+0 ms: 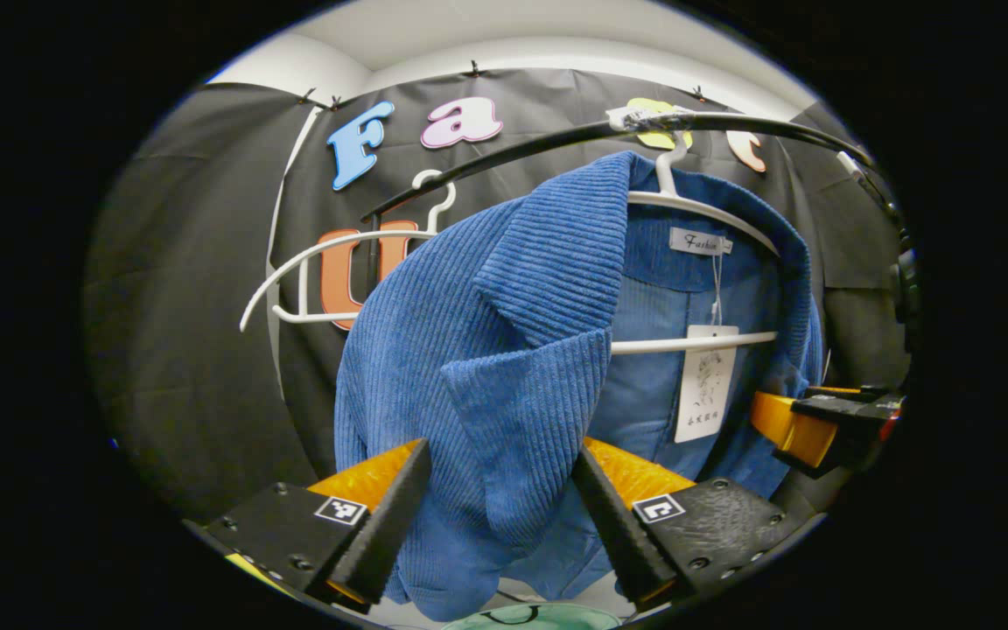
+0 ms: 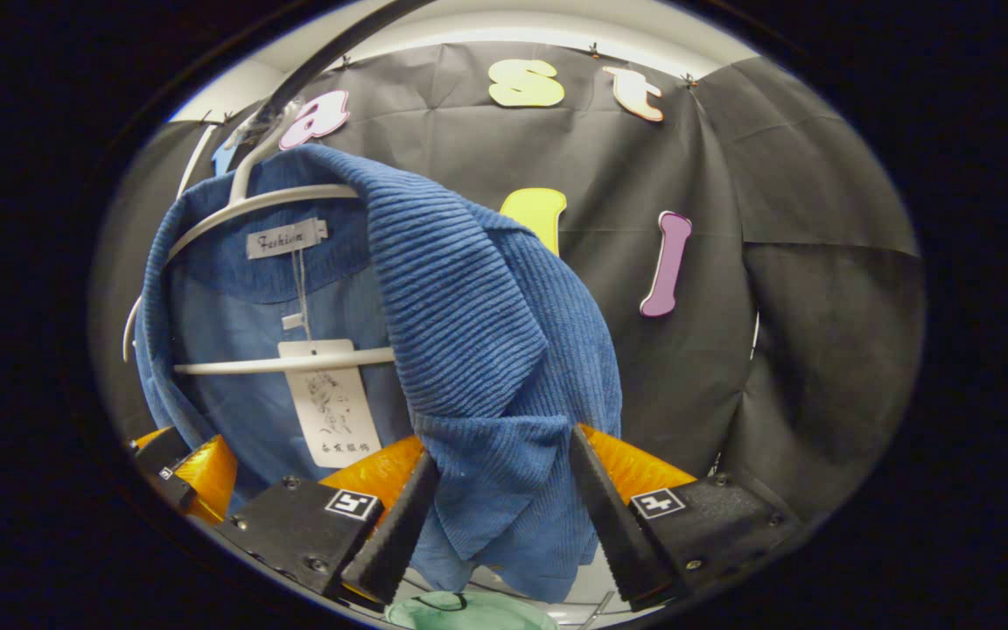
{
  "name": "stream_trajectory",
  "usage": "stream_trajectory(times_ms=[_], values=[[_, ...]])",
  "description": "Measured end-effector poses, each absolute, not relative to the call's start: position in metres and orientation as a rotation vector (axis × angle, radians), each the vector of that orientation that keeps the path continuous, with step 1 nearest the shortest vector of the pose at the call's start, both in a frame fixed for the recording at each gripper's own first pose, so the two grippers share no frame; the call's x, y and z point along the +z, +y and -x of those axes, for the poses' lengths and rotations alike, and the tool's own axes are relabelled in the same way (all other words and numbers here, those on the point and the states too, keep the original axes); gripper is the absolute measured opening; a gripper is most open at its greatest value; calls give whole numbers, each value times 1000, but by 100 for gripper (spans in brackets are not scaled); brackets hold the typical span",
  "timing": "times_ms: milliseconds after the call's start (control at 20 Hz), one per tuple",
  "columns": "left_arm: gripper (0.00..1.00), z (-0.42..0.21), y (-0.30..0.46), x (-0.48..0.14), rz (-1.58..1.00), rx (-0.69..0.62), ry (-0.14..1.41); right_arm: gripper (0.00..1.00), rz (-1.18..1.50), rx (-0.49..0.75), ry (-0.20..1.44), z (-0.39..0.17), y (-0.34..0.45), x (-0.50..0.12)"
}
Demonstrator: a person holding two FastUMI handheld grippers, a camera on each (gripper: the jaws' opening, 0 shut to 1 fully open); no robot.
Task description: Grasp the clothes on the hanger with both hands and then place them into the laundry hamper below.
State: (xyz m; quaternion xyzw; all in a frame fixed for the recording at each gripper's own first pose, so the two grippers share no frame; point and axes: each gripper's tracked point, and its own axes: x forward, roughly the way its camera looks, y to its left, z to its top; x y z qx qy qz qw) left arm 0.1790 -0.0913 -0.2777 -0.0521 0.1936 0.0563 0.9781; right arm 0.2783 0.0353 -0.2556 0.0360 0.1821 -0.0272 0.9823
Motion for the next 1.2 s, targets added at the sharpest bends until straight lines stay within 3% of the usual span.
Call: stream_trajectory(times_ms=[200, 350, 450, 550, 950, 1050, 1100, 1150, 1200], values=[[45, -186, -85, -281, 139, 144, 393, 72, -106, -58, 343, -287, 19, -252], [10, -184, -83, -280, 203, 139, 403, 45, -140, -47, 324, -289, 7, -247], [10, -183, -76, -275, 258, 141, 411, 27, -164, -41, 302, -291, -1, -240], [10, -187, -70, -271, 311, 129, 427, 16, -205, -15, 298, -297, -6, -235], [10, -187, -42, -230, 345, 111, 374, 10, -450, 101, 280, -304, -15, -213], [3, -190, -42, -226, 338, 85, 380, 10, -461, 125, 240, -303, -20, -200], [7, -191, -38, -225, 341, 87, 378, 10, -460, 132, 226, -305, -22, -197], [1, -192, -37, -221, 356, 78, 375, 10, -471, 140, 217, -306, -24, -194], [1, -192, -34, -218, 367, 71, 371, 10, -487, 145, 217, -304, -24, -191]])
